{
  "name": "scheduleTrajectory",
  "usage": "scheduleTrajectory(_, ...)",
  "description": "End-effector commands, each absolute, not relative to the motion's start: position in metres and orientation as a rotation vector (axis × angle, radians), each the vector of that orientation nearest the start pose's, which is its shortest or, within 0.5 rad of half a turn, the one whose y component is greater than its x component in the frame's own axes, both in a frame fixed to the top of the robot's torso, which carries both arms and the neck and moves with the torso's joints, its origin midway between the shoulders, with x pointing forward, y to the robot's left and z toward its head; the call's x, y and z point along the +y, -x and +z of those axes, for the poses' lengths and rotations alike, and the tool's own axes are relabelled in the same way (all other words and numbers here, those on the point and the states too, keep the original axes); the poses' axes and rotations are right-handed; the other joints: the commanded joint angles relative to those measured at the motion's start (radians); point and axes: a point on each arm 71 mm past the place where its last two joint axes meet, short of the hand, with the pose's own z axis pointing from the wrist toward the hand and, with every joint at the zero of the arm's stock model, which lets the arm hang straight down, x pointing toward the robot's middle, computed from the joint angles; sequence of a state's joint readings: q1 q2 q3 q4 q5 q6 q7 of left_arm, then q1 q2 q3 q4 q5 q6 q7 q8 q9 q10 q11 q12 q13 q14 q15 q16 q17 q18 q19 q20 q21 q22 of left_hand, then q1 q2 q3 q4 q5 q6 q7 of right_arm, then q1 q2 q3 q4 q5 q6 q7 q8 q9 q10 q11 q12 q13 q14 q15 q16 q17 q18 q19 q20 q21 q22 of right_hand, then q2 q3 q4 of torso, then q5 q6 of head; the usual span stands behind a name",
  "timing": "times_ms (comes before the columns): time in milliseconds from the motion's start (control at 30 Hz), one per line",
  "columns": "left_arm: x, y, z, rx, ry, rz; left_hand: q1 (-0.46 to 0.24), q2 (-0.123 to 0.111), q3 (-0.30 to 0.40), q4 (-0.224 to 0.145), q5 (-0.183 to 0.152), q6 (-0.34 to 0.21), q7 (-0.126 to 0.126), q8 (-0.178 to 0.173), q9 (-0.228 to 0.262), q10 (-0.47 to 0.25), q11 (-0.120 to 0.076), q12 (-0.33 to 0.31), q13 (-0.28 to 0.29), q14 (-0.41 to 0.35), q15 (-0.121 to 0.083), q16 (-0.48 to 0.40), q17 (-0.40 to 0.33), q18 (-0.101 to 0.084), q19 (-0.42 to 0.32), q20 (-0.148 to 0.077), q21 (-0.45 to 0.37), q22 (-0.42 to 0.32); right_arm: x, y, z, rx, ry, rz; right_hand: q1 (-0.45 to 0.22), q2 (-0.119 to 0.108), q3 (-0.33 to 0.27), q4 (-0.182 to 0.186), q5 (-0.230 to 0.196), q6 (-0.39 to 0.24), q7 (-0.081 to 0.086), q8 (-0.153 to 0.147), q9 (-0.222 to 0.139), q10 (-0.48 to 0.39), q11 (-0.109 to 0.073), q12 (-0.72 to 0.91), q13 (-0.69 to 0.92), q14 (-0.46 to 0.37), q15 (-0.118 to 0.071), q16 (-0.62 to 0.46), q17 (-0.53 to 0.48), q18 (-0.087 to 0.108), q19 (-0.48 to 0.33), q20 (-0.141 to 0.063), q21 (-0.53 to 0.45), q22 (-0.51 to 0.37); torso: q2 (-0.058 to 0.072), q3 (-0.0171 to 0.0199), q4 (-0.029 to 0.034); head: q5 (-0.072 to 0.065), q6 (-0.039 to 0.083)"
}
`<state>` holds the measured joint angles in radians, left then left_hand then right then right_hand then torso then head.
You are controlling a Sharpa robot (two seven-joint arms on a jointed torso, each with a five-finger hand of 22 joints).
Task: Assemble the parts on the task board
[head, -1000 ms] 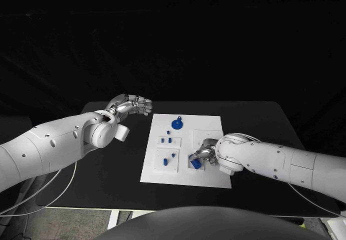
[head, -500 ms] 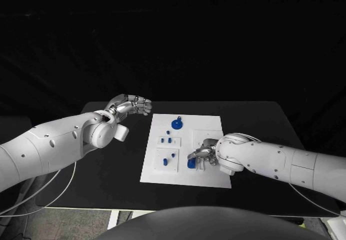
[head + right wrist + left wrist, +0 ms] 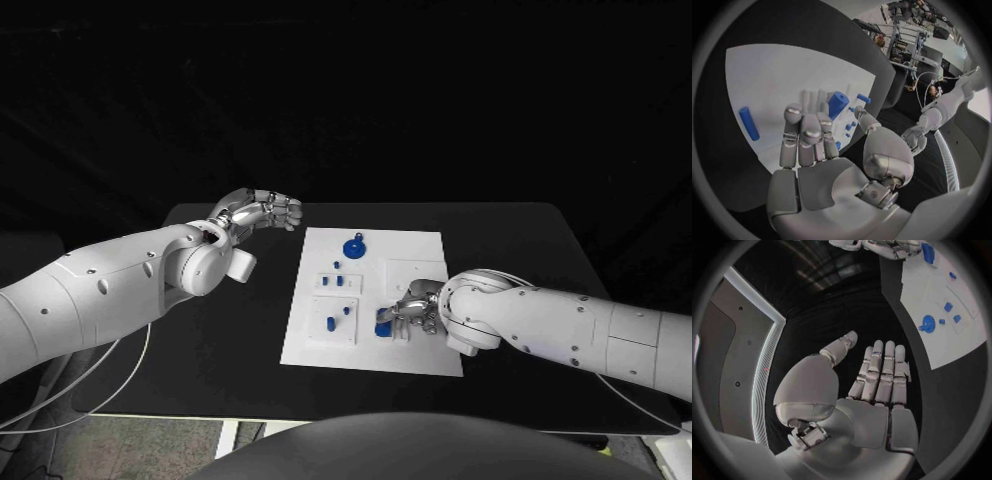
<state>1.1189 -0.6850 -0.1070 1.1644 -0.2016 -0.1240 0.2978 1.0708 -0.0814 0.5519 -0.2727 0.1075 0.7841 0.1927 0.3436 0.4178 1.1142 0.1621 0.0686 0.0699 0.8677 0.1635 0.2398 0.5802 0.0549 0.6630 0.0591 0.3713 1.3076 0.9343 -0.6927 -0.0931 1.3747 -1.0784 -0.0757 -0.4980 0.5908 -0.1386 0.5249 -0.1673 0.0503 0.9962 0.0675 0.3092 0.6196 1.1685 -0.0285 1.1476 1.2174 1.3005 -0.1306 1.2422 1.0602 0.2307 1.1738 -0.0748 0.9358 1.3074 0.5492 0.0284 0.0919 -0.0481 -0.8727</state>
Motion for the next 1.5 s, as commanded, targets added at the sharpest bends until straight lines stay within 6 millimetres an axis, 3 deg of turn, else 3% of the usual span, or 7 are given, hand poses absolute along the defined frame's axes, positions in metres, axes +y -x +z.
scheduleTrajectory(33,0.224,-0.516,-0.268,1.71,1.01,-1.368,-0.011,-0.001,-0.005,0.004,0.001,-0.008,-0.002,0.004,-0.001,-0.006,-0.002,0.002,0.0,0.003,0.002,-0.004,-0.002,0.012,0.002,0.005,-0.006,0.02,-0.187,-0.418,-0.364,2.421,-0.341,0.426,0.014,0.001,-0.001,-0.012,-0.001,0.023,0.013,-0.004,0.002,0.004,-0.003,0.003,0.002,0.002,-0.007,-0.005,0.002,0.031,0.003,-0.006,-0.004,0.016,0.0,0.0005,0.0,0.001,0.0)
scheduleTrajectory(300,0.224,-0.516,-0.268,1.71,1.01,-1.368,-0.01,0.0,-0.005,0.003,0.001,-0.008,-0.002,0.004,-0.001,-0.006,-0.002,0.003,0.0,0.003,0.002,-0.004,-0.002,0.012,0.002,0.005,-0.006,0.02,-0.187,-0.416,-0.366,2.455,-0.28,0.407,0.087,0.0,0.03,-0.062,-0.001,0.029,0.012,-0.007,0.005,0.009,-0.003,-0.001,0.002,0.006,-0.007,-0.007,0.003,0.031,0.011,-0.007,-0.005,0.015,0.001,0.0005,0.0003,0.001,0.0)
scheduleTrajectory(467,0.224,-0.516,-0.268,1.711,1.01,-1.369,-0.01,-0.001,-0.005,0.003,0.001,-0.008,-0.002,0.004,-0.001,-0.006,-0.002,0.003,0.0,0.003,0.002,-0.004,-0.002,0.012,0.002,0.005,-0.006,0.02,-0.185,-0.417,-0.367,2.456,-0.271,0.389,0.135,0.022,0.069,-0.074,-0.001,0.032,0.013,-0.009,0.005,0.011,-0.003,-0.003,0.002,0.008,-0.007,-0.009,0.003,0.031,0.015,-0.005,-0.005,0.014,0.001,-0.0004,0.0007,0.0,0.0)
scheduleTrajectory(533,0.224,-0.516,-0.268,1.711,1.01,-1.37,-0.01,-0.001,-0.005,0.003,0.001,-0.008,-0.002,0.004,-0.001,-0.006,-0.002,0.003,0.0,0.003,0.002,-0.004,-0.002,0.012,0.002,0.005,-0.007,0.021,-0.183,-0.417,-0.368,2.459,-0.268,0.39,0.149,0.046,0.091,-0.069,0.0,0.034,0.013,-0.01,0.005,0.013,-0.002,-0.004,0.002,0.009,-0.006,-0.01,0.003,0.031,0.016,-0.002,-0.007,0.013,0.001,-0.0006,0.0018,0.001,0.0)
scheduleTrajectory(933,0.226,-0.516,-0.268,1.71,1.011,-1.367,-0.01,-0.001,-0.005,0.003,0.001,-0.008,-0.002,0.004,-0.001,-0.006,-0.002,0.003,0.0,0.003,0.002,-0.004,-0.002,0.012,0.002,0.005,-0.007,0.021,-0.183,-0.417,-0.373,2.46,-0.286,0.364,0.144,0.055,0.107,-0.06,0.0,0.038,0.014,-0.012,0.004,0.018,-0.001,-0.002,0.005,0.011,-0.004,-0.011,0.003,0.031,0.017,0.004,-0.007,0.015,0.001,-0.0014,0.002,0.002,0.0)
scheduleTrajectory(1100,0.226,-0.516,-0.268,1.712,1.012,-1.367,-0.011,-0.001,-0.005,0.004,0.0,-0.008,-0.002,0.005,-0.001,-0.006,-0.002,0.003,0.0,0.003,0.002,-0.004,-0.002,0.012,0.002,0.005,-0.007,0.021,-0.19,-0.421,-0.375,2.45,-0.311,0.326,0.128,0.068,0.131,-0.032,-0.001,0.043,0.013,-0.015,0.003,0.024,-0.002,0.0,0.009,0.012,-0.005,-0.013,0.004,0.031,0.017,0.009,-0.008,0.015,0.0,-0.0016,0.0014,0.001,0.0)
scheduleTrajectory(1500,0.225,-0.515,-0.268,1.721,1.014,-1.368,-0.013,-0.001,-0.006,0.005,0.0,-0.008,-0.002,0.005,-0.001,-0.006,-0.002,0.003,0.0,0.003,0.002,-0.005,-0.002,0.012,0.002,0.005,-0.007,0.021,-0.189,-0.422,-0.376,2.453,-0.313,0.318,0.116,0.072,0.159,-0.01,-0.001,0.047,0.013,-0.017,0.004,0.03,-0.002,0.003,0.013,0.013,-0.005,-0.012,0.005,0.031,0.019,0.01,-0.006,0.017,0.0,0.0003,0.0008,0.002,0.0)
